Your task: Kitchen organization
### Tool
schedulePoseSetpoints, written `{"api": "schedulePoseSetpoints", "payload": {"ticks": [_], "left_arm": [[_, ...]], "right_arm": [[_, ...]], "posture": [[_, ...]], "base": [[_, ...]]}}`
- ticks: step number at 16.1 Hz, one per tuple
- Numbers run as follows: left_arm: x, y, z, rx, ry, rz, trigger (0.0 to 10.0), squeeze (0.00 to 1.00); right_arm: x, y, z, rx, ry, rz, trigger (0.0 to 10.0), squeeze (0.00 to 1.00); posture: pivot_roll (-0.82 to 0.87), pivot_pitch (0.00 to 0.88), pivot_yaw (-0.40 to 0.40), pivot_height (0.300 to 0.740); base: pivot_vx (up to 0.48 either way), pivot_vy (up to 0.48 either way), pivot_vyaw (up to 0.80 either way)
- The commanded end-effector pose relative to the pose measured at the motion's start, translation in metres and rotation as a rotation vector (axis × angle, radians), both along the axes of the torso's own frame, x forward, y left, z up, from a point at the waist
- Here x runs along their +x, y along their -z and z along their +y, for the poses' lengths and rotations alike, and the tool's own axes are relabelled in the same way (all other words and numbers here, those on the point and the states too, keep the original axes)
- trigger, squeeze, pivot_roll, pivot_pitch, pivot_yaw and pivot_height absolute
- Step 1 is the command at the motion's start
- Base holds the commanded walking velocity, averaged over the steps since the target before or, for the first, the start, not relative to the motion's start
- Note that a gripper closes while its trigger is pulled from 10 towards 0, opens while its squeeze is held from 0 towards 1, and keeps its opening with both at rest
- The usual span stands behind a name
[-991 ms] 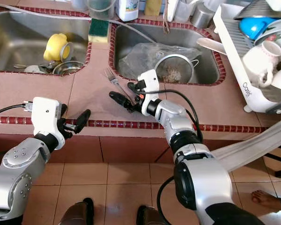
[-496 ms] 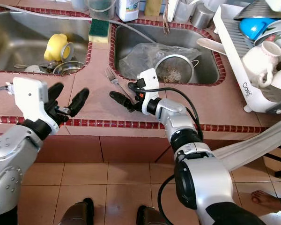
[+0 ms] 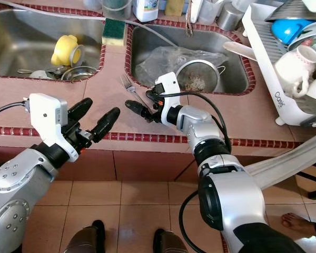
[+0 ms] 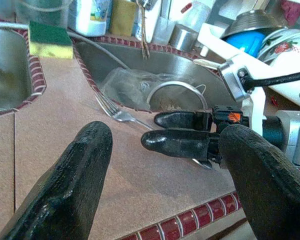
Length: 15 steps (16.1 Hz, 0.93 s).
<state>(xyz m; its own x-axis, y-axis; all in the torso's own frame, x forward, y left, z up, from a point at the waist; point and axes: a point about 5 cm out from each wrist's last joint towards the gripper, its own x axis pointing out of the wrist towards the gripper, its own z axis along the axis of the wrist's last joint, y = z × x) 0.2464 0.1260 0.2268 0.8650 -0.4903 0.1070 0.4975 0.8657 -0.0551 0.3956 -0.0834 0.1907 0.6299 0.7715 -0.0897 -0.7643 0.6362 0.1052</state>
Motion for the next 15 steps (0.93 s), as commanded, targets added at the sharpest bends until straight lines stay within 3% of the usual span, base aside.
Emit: {"api": "schedulePoseSetpoints", "payload": {"ticks": [1,6,7,8,9,15], "left_arm": [[-0.006,-0.002,-0.003,-0.005,0.012,-0.002,10.0,0.0],[-0.011,-0.001,-0.001,-0.012,-0.005,0.008,10.0,0.0],[-0.012,-0.001,-0.001,-0.013,-0.01,0.012,10.0,0.0],[-0.012,-0.001,-0.001,-0.015,-0.017,0.014,10.0,0.0],[-0.013,-0.001,-0.001,-0.016,-0.019,0.015,10.0,0.0],[-0.014,0.0,0.004,-0.029,-0.06,0.026,10.0,0.0]], "right_arm": [[-0.005,0.025,-0.006,-0.058,0.013,0.111,10.0,0.0],[0.0,0.017,-0.014,-0.053,0.054,0.109,10.0,0.0],[0.001,0.014,-0.015,-0.051,0.067,0.109,5.1,0.0],[0.002,0.011,-0.016,-0.051,0.077,0.109,1.6,0.0],[0.003,0.011,-0.016,-0.051,0.077,0.108,0.0,0.0],[0.003,0.006,-0.019,-0.063,0.048,0.118,0.0,0.0]], "posture": [[0.11,0.3,-0.148,0.74],[0.12,0.314,-0.152,0.74],[0.12,0.321,-0.156,0.74],[0.11,0.325,-0.158,0.74],[0.11,0.325,-0.158,0.74],[0.1,0.347,-0.182,0.74]], "base": [[0.0,0.0,0.0],[0.0,0.0,0.0],[0.0,0.0,0.0],[0.0,0.0,0.0],[0.0,0.0,0.0],[0.0,0.0,0.0]]}}
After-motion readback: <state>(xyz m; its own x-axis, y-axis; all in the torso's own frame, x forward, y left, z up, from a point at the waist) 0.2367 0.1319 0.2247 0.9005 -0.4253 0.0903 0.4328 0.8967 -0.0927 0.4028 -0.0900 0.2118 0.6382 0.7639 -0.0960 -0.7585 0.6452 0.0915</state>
